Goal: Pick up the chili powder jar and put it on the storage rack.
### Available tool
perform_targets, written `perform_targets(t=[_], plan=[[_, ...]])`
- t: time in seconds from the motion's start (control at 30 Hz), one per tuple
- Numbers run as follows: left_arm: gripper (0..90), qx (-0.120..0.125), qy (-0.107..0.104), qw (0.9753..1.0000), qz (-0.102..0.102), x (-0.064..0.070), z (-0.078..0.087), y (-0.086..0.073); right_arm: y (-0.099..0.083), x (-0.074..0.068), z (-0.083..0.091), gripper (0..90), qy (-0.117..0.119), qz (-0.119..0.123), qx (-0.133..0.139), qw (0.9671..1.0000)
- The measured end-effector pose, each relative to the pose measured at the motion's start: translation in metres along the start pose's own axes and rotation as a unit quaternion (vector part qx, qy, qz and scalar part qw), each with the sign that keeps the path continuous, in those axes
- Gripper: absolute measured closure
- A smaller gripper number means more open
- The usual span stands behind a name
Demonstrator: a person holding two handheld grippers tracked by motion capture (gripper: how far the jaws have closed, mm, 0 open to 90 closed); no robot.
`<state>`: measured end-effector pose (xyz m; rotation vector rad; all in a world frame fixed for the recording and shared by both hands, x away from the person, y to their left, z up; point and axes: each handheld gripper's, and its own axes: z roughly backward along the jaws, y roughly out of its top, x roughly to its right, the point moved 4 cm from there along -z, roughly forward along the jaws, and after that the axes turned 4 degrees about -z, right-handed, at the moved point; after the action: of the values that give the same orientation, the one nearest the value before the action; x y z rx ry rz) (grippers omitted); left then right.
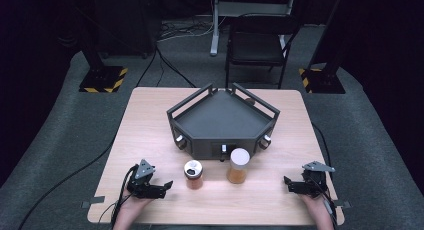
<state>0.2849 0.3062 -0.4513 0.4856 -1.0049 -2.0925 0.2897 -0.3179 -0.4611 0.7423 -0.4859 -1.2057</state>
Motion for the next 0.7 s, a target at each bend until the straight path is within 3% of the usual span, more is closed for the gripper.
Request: perform_targets(t=[0.7], plan=[[8.9, 0.01, -0.022, 0.9996, -0.012, 0.0074, -0.0022, 0.0043, 0.0, 0.0, 0.0, 4.7, 0.0, 0.0, 0.0, 1.0]])
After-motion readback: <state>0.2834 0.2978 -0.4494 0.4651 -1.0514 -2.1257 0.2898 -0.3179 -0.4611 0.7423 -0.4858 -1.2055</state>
